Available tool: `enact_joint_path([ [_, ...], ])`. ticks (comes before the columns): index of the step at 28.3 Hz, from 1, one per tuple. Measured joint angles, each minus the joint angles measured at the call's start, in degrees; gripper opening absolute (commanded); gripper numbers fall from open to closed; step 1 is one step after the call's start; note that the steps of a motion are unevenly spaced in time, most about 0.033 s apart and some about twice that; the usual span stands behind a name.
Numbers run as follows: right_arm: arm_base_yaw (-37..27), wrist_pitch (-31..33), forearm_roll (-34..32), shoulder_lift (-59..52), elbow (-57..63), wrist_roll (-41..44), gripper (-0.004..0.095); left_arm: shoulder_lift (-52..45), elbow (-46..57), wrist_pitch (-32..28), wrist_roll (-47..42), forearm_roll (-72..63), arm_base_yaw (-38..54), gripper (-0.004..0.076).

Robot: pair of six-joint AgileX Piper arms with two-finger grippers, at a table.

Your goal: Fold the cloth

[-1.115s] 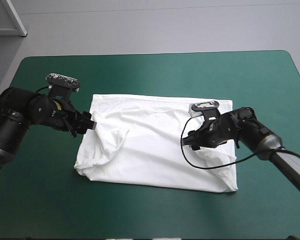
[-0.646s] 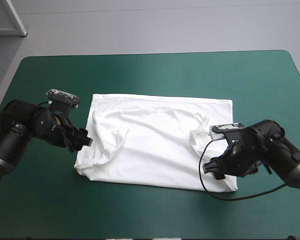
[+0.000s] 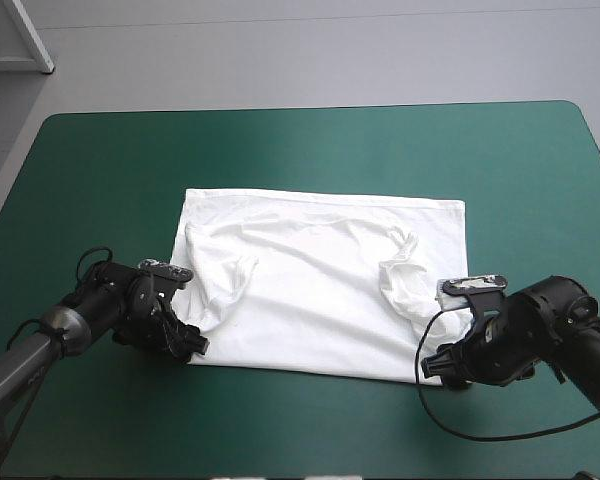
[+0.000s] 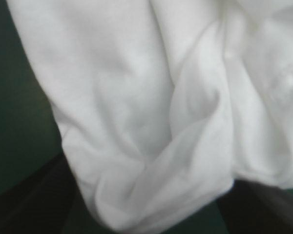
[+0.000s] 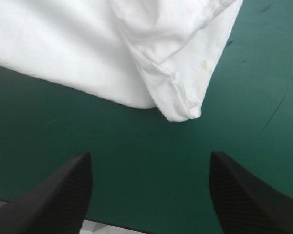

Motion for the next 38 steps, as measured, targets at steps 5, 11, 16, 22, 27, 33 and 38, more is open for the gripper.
enact_joint_path([
  [5,0.00,-1.80,0.28,1.80,0.94,-0.27,0.0647,1.35,-0.55,0.95,0.31,-3.62,0.05,0.0164],
  [11,0.00,-8.97,1.08,8.62,5.33,-2.13,0.0647,1.44,-0.59,0.30,0.63,-7.10,0.00,-0.0008],
  [16,0.00,-15.28,1.29,14.12,6.45,-2.37,0.0638,1.44,-0.59,0.30,0.63,-7.25,0.00,-0.0008],
  [22,0.00,-14.76,0.08,16.92,5.35,-2.27,0.0330,1.48,-0.67,0.26,1.15,-7.25,0.00,-0.0008],
  [27,0.00,-13.55,-3.35,18.07,4.84,-2.47,-0.0015,1.12,-0.68,0.02,1.15,-6.96,0.00,-0.0008],
  [33,0.00,-15.45,-3.35,16.11,5.14,-2.11,-0.0019,-0.01,-3.58,0.71,-0.01,-2.19,-0.23,-0.0008],
  [38,0.14,-17.16,-1.29,12.00,3.24,-1.47,-0.0019,-0.83,-12.37,7.55,1.21,0.75,-0.23,-0.0008],
])
